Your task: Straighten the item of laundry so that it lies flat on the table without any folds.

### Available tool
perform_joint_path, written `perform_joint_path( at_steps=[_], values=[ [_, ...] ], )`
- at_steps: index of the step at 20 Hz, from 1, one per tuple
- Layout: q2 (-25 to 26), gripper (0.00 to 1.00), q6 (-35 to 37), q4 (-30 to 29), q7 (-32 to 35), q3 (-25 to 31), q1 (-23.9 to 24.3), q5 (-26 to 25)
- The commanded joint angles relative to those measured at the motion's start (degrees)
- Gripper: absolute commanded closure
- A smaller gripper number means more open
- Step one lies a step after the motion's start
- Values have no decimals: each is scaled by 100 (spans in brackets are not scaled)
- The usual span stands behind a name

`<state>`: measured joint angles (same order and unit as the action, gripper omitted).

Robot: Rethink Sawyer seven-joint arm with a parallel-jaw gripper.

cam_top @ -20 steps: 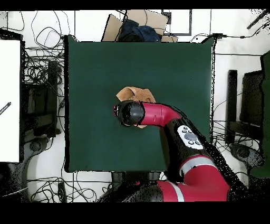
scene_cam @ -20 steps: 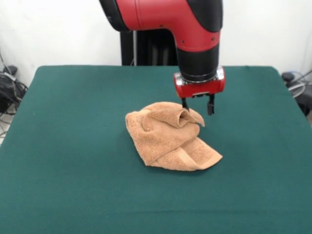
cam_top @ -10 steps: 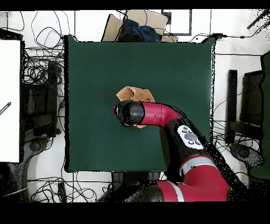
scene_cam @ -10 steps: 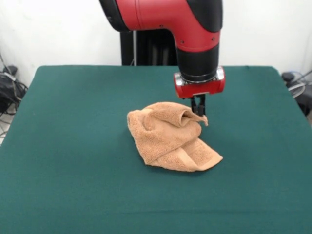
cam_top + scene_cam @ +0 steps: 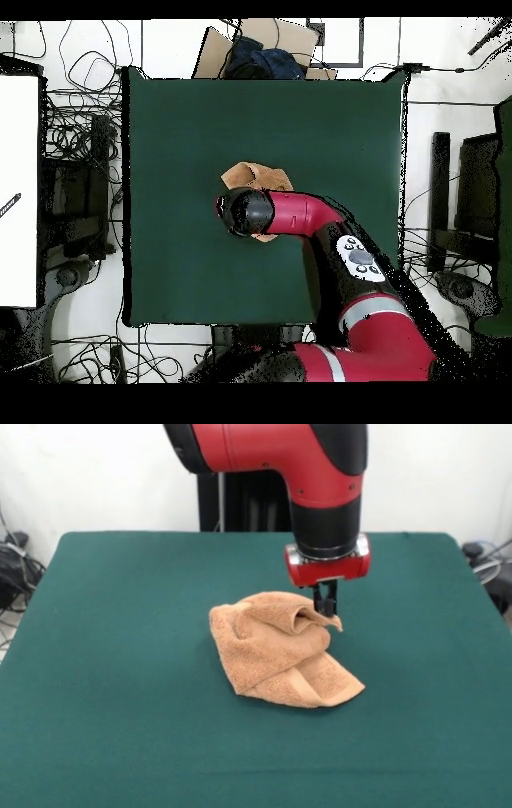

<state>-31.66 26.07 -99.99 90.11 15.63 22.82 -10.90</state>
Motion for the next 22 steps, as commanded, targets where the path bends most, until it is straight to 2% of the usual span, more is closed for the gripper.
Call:
perform_joint_path(
  at_steps=[1, 3, 4, 14, 18, 22],
  values=[
    [-220, 100, -197, 79, 371, 16, -145, -332],
    [-201, 100, -205, 94, 333, 14, -140, -357],
    [-186, 0, -229, 65, 306, 60, -92, -346],
    [-254, 0, -650, 200, 521, -277, -403, -727],
    [-433, 0, -698, 384, 634, -569, -687, -938],
    [-424, 0, -1092, 546, 736, -818, -901, -1159]
  ],
)
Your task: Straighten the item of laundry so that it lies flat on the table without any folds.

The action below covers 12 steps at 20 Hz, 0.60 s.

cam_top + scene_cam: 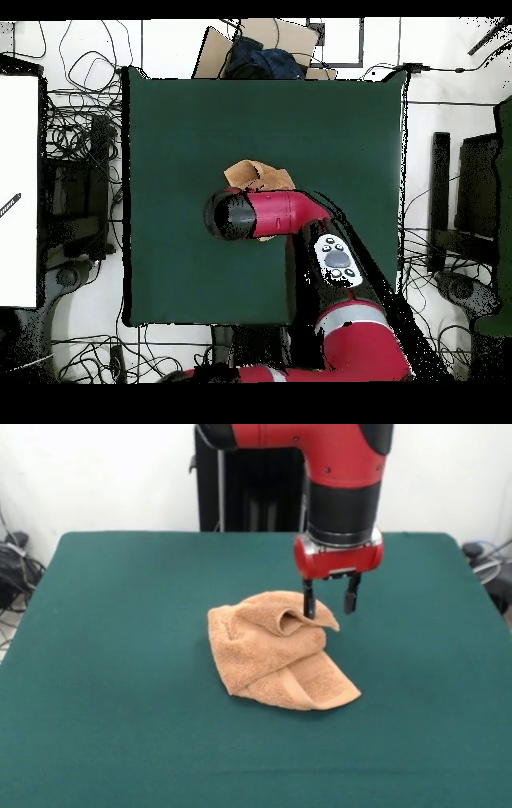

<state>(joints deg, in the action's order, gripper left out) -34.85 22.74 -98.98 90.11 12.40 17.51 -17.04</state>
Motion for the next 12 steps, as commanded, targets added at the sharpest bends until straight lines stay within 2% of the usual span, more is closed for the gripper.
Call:
perform_joint_path(
  at_steps=[1, 12],
  values=[
    [-96, 0, -741, 434, 738, -501, -367, -527],
    [84, 0, -265, 343, 555, -244, -171, -201]
  ],
)
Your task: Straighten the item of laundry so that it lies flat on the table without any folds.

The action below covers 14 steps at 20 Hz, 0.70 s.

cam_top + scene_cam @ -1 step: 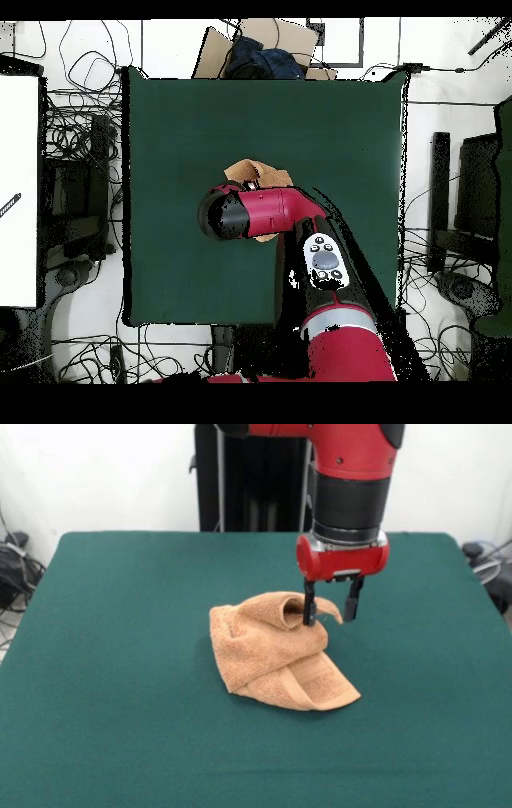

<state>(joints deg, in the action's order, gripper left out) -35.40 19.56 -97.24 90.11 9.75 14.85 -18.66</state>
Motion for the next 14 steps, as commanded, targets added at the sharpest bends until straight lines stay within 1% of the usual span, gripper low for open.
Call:
perform_joint_path(
  at_steps=[1, 7, 8, 14],
  values=[
    [143, 0, 45, 151, 558, 40, 110, -31],
    [207, 0, 5, 95, 546, 123, 192, -8],
    [207, 100, -3, 92, 518, 148, 212, -25],
    [190, 100, 76, 81, 443, 191, 238, -44]
  ],
)
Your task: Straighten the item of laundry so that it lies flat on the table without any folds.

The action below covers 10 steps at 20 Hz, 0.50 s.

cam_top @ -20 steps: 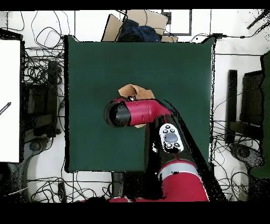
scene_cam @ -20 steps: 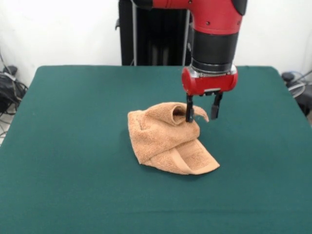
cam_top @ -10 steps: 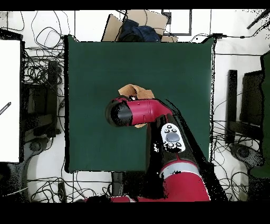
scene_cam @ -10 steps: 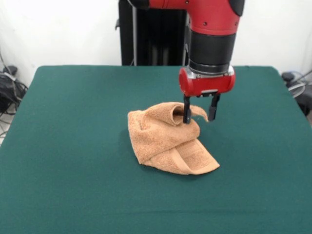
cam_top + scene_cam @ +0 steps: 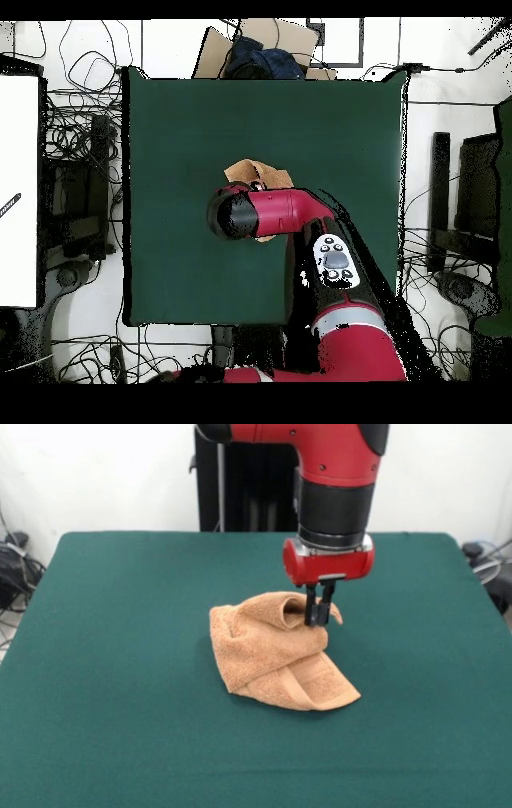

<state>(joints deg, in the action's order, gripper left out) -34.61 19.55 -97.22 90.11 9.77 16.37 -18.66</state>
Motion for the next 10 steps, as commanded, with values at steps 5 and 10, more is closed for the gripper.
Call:
perform_joint_path(
  at_steps=[5, 10],
  values=[
    [80, 100, 106, 81, 484, 133, 43, -49],
    [91, 0, 115, 63, 418, 202, 84, -59]
  ],
)
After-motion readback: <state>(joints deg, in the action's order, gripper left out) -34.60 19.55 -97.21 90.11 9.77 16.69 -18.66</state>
